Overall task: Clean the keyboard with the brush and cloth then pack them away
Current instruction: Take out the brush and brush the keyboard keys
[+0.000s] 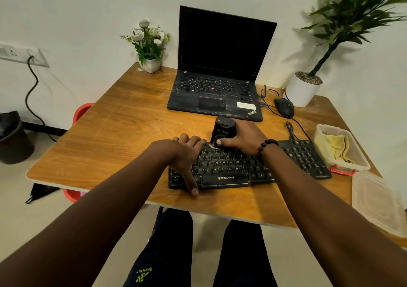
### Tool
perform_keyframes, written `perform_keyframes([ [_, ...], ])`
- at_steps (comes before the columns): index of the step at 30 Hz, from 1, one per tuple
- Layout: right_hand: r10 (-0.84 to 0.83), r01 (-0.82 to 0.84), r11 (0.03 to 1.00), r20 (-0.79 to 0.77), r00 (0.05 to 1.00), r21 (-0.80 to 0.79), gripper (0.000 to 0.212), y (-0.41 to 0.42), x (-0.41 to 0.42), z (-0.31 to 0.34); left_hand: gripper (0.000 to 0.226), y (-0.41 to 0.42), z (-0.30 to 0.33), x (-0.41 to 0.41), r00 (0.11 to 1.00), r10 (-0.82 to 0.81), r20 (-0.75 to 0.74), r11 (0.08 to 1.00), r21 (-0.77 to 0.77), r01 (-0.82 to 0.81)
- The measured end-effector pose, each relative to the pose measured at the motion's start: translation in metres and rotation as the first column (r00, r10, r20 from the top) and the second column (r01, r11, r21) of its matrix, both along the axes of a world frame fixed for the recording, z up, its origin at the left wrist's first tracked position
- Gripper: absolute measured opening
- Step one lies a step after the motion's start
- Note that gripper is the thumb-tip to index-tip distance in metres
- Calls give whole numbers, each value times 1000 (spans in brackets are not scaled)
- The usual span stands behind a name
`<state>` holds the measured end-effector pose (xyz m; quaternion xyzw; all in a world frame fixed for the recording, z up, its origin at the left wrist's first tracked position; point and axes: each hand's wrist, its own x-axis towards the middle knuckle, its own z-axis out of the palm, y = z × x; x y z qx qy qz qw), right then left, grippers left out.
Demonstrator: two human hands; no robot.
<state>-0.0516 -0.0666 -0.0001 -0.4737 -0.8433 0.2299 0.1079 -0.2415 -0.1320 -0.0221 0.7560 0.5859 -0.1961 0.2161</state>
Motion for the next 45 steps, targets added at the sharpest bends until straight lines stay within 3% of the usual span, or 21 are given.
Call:
perform_keyframes([
  [4, -45, 28, 986, 100, 994, 161, 54, 4, -14, 4, 155, 1, -1, 0, 1000, -3, -8, 1000, 5, 3],
  [7, -31, 31, 999, 1, 1000, 38, 52, 2, -12, 0, 155, 2, -4, -1, 1000, -7, 0, 1000, 11, 7],
  [12, -118, 115, 990, 29, 993, 78, 53, 5, 2, 5, 156, 3, -5, -2, 1000, -7, 1, 1000, 5, 7],
  [15, -87, 85, 995, -23, 996, -58, 52, 4, 12, 4, 156, 2, -4, -1, 1000, -13, 3, 1000, 5, 13],
  [18, -129, 128, 991, 61, 990, 25, 53, 5, 21, 4, 155, 2, -3, -2, 1000, -9, 10, 1000, 1, 9],
  [20, -173, 173, 983, 10, 985, 56, 50, 7, 24, 7, 155, 1, -3, -2, 1000, -9, 8, 1000, -1, 9],
  [23, -128, 125, 989, -38, 991, -73, 49, 4, 28, 5, 154, 0, -1, 0, 1000, -15, 0, 1000, 0, 15],
  [25, -117, 117, 993, 46, 992, 2, 51, 4, 27, 1, 153, 0, 0, 0, 1000, -11, -4, 1000, -4, 11],
  [28, -179, 178, 976, 0, 984, 128, 54, 5, 22, 5, 153, -1, 0, 1, 1000, -9, -5, 1000, -1, 9],
  [32, -137, 134, 989, -41, 990, -57, 51, 1, 28, 2, 154, 1, -2, 0, 1000, -10, -1, 1000, -2, 10],
  [35, -158, 157, 987, 25, 987, 33, 52, 1, 32, 0, 155, 1, -1, 0, 1000, -6, -6, 1000, -12, 6],
  [37, -178, 179, 980, -21, 984, 84, 55, 1, 31, 2, 155, 1, 0, 1, 1000, -10, -12, 1000, -14, 10],
  [40, -137, 138, 990, -48, 989, 21, 56, -2, 25, -1, 154, -1, 2, 2, 1000, -14, -17, 1000, -8, 14],
  [43, -160, 157, 982, 23, 987, 105, 54, -1, 21, -5, 154, 0, 2, 2, 1000, -13, -12, 1000, -6, 13],
  [45, -173, 176, 980, -48, 984, 89, 58, -2, 18, -3, 154, -1, 1, 1, 1000, -12, 13, 1000, -3, 12],
])
